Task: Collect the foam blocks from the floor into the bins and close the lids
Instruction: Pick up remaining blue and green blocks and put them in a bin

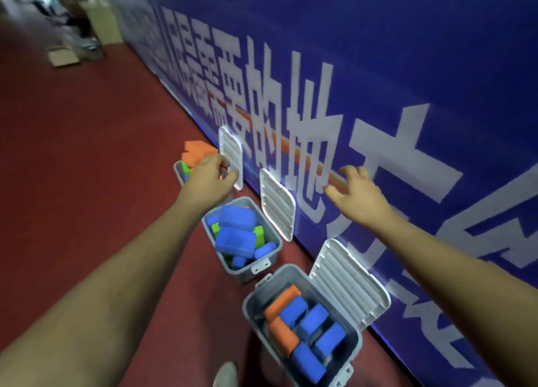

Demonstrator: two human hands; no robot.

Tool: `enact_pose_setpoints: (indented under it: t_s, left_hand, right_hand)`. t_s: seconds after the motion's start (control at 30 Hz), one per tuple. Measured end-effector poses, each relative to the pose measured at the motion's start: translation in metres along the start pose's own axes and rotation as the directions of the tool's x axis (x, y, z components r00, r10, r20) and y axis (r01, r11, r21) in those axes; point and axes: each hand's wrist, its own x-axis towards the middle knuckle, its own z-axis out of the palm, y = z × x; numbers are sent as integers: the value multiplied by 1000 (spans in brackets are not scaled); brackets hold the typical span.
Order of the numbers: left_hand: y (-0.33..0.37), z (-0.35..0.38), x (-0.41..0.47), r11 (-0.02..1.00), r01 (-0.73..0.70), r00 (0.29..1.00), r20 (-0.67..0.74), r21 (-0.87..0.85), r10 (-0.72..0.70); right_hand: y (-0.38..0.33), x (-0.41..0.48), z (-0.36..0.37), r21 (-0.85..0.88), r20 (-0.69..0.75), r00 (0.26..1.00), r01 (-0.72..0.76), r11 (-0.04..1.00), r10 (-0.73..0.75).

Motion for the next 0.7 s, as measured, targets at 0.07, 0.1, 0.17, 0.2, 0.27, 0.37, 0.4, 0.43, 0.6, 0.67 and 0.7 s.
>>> enact_pose_setpoints:
  t_s: [0.07,0.1,0.17,0.2,0.27,0.37,0.4,0.43,0.6,0.67,0.7]
  left_hand:
    - [-27,-32,-33,996,62,997,-51,70,-59]
    - [-41,-48,-48,990,98,993,-82,100,-90]
    - [-73,-87,-81,967,214,969,-157,139,-191]
    - [-89,-107,-98,951,272,951,-195,149,-242]
    - [-118,-146,-132,917,366,910,-268,160,-316]
    - [-161,-200,-184,863,479,840,-371,160,-397]
    - [-176,-215,-202,844,514,812,-402,151,-423]
    - [-190,-230,-221,824,548,784,-431,144,-446]
    - [-275,-291,-315,701,703,641,-531,119,-554]
    - [-314,-309,-352,642,760,583,-544,103,-604]
    - [-334,-316,-369,612,785,554,-547,94,-628]
  right_hand:
    - [-31,2,20,9,53,994,91,996,-92]
    - [-47,3,30,20,77,989,127,992,-128]
    - [-91,2,53,57,125,967,216,975,-222]
    - [-116,0,65,73,138,952,267,961,-275]
    - [-168,-7,91,105,164,914,358,928,-371]
    - [-246,-27,130,161,208,844,470,868,-495]
    - [-271,-35,144,175,218,817,505,845,-533]
    - [-295,-42,160,191,228,786,542,819,-574]
    - [-412,-84,240,260,316,633,659,706,-707]
    - [-455,-102,276,274,353,584,682,678,-731]
    - [-476,-110,296,285,376,559,689,666,-739]
